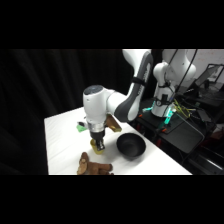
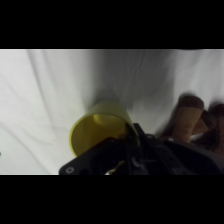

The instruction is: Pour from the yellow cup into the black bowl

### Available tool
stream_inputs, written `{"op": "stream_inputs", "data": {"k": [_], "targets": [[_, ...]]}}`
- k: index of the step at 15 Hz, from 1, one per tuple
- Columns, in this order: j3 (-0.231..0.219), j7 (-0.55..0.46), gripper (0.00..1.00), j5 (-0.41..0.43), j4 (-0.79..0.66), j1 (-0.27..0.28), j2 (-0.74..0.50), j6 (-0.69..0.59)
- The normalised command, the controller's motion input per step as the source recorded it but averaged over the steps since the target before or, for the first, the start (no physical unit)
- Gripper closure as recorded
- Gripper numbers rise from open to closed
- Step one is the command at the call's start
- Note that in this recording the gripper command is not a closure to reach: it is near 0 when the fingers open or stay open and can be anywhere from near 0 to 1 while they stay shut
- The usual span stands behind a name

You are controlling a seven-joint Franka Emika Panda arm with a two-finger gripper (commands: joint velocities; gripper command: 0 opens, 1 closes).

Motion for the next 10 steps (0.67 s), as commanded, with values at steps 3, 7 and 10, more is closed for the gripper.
{"op": "stream_inputs", "data": {"k": [3, 7, 10], "targets": [[-0.190, 0.33, 0.18, -0.260, -0.23, 0.236, -0.48, -0.23], [-0.070, 0.24, 0.18, -0.245, -0.22, 0.116, -0.49, -0.27], [0.099, 0.05, 0.18, -0.090, -0.27, -0.054, -0.44, -0.17]]}}
